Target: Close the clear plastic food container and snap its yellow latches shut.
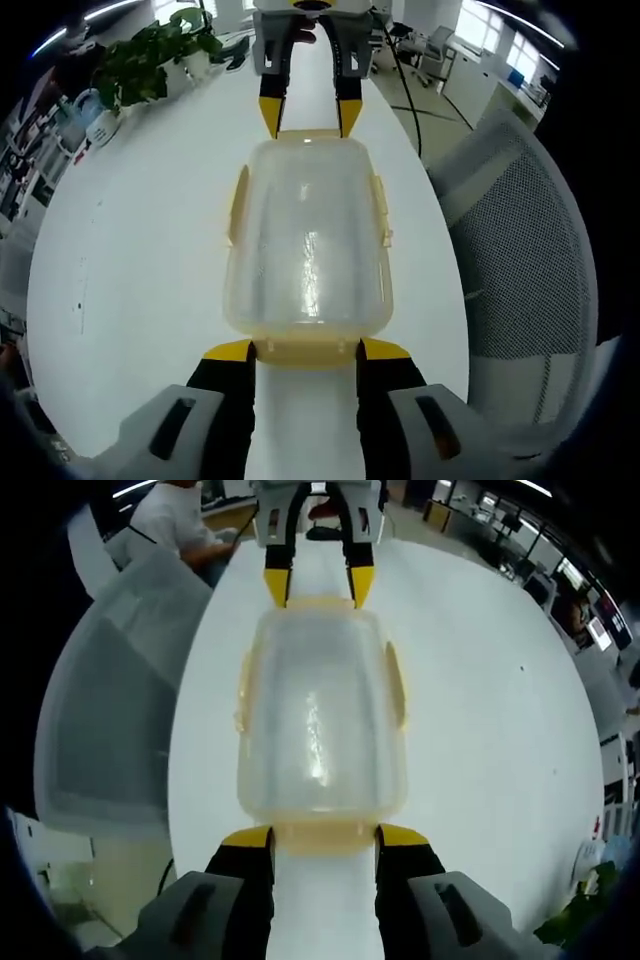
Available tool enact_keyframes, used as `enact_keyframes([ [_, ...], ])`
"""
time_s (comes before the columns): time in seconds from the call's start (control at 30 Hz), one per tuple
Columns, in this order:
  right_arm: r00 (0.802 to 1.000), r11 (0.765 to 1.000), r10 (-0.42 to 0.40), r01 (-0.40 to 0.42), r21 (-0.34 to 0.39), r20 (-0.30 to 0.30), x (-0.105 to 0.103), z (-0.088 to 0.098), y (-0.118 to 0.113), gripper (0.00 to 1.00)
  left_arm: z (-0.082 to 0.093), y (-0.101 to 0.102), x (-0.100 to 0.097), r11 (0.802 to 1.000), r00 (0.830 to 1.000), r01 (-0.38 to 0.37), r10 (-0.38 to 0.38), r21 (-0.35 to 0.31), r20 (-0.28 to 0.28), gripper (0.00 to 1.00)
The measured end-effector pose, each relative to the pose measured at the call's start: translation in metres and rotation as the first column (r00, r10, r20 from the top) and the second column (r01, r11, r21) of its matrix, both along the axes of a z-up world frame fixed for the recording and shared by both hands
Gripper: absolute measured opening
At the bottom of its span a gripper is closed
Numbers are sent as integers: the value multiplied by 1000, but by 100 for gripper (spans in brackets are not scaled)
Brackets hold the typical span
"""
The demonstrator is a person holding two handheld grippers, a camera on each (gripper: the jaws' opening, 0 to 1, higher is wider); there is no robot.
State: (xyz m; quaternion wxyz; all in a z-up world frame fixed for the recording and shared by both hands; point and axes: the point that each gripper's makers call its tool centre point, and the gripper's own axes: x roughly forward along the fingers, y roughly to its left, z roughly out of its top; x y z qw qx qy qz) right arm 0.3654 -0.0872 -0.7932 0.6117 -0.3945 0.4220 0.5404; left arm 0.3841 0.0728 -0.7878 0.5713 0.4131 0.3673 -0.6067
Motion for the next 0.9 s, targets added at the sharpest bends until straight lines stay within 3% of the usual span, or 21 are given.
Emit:
enact_keyframes([
  [0.9, 1000, 1000, 8, -8, -5, -2, 0, -8, -4, 38, -13, -3, -2, 999, 1000, -1, 1, 33, -8, 39],
])
